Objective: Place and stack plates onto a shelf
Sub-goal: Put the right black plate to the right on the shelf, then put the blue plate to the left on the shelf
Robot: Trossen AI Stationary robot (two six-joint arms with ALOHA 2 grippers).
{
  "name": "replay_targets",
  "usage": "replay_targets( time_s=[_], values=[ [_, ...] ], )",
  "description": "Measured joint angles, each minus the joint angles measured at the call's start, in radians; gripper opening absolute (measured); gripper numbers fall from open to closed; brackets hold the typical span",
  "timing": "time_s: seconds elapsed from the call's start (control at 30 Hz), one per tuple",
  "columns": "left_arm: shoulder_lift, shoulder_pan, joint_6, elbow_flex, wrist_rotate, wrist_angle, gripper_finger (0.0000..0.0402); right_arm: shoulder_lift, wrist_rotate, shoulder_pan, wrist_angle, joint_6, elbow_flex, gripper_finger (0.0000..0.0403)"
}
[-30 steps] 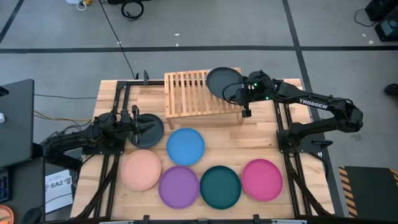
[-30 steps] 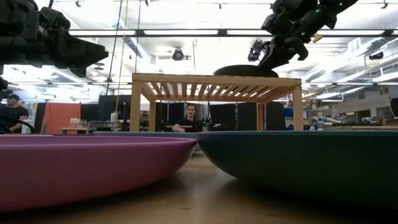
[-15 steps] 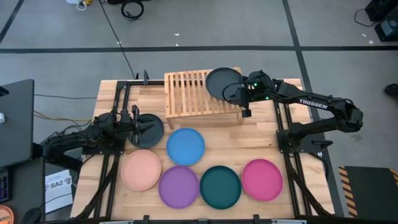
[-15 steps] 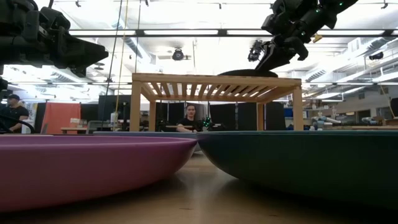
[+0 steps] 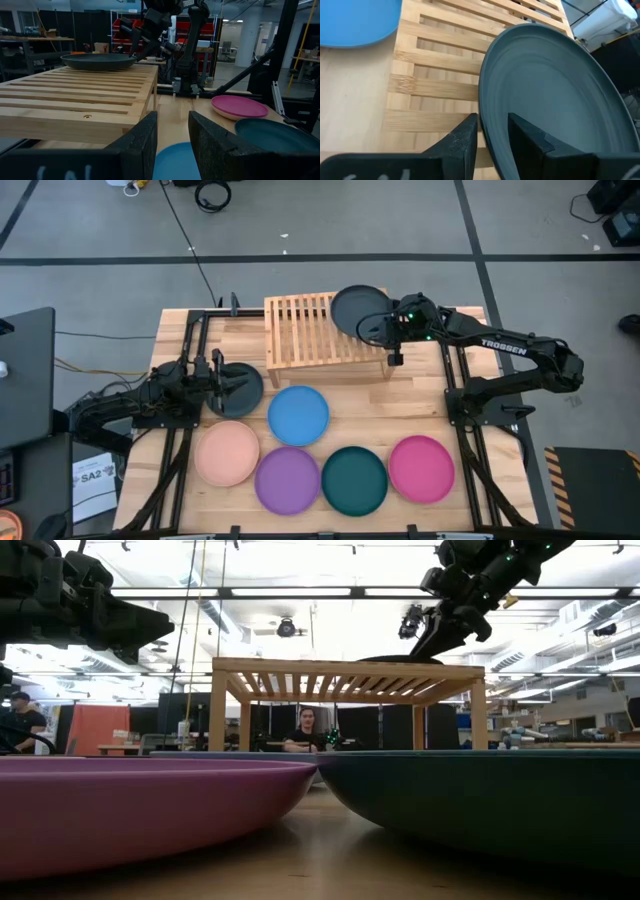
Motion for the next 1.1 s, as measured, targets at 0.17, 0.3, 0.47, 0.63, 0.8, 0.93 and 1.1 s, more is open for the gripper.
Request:
replay_targets(
  time_s=[0.17, 0.3, 0.47, 0.63, 0.8, 0.93, 1.1],
  values=[
    [0.0, 0.0, 0.0, 0.0, 0.0, 0.0, 0.0117, -0.003, -0.001, 0.0, 0.0, 0.0, 0.0, 0.0114],
    [0.0, 0.0, 0.0, 0.0, 0.0, 0.0, 0.0117, -0.024, 0.0, 0.007, 0.001, -0.002, 0.0, 0.0114],
    [0.0, 0.0, -0.003, 0.0, 0.0, 0.0, 0.0117, -0.091, 0.0, 0.039, 0.03, -0.003, 0.0, 0.0115],
    [0.0, 0.0, -0.076, 0.0, 0.0, 0.058, 0.0117, -0.188, -0.003, 0.093, 0.039, 0.012, 0.0, 0.0114],
    [0.0, -0.001, -0.136, 0.0, 0.001, 0.196, 0.0117, -0.264, -0.029, 0.167, 0.039, 0.174, 0.0, 0.0114],
    [0.0, -0.027, -0.137, 0.0, 0.007, 0.319, 0.0117, -0.294, -0.074, 0.238, 0.038, 0.317, 0.0, 0.0114],
    [0.009, -0.091, -0.126, 0.0, -0.009, 0.418, 0.0117, -0.297, -0.097, 0.34, 0.036, 0.465, -0.001, 0.0114]
  ],
)
